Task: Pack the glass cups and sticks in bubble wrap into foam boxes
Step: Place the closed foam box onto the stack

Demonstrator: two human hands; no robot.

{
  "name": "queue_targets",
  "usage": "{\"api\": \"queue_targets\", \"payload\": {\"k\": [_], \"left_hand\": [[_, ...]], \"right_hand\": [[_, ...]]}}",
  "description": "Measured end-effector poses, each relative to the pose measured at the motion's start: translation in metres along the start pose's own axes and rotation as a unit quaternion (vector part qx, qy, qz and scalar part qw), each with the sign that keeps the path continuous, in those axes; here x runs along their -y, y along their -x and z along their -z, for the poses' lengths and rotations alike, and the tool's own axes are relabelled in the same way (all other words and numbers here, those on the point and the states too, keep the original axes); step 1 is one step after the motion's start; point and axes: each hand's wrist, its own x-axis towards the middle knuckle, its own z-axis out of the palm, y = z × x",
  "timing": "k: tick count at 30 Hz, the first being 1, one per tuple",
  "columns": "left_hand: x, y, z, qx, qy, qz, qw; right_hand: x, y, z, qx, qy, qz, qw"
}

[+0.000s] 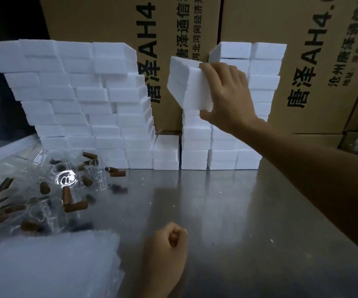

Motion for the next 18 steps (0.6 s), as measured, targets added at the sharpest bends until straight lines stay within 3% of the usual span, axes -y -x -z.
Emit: {"api": "queue_targets", "payload": {"k": [7,15,18], "left_hand": [[-0.012,-0.002,-0.003,-0.001,-0.012,0.053,0.999],[-0.009,-0.009,-0.002,0.046,0.018,0.049,0.998],[-0.015,-0.007,-0.003,0.029,0.084,0.048,0.995]], "right_hand": [[-0.022,-0.041,-0.071,0.096,0.116,0.013,0.989],[-0.036,-0.073,-0.099,0.165,0.118,-0.018,0.979],[-0.038,-0.081,-0.107,0.174,0.120,-0.024,0.977]]}}
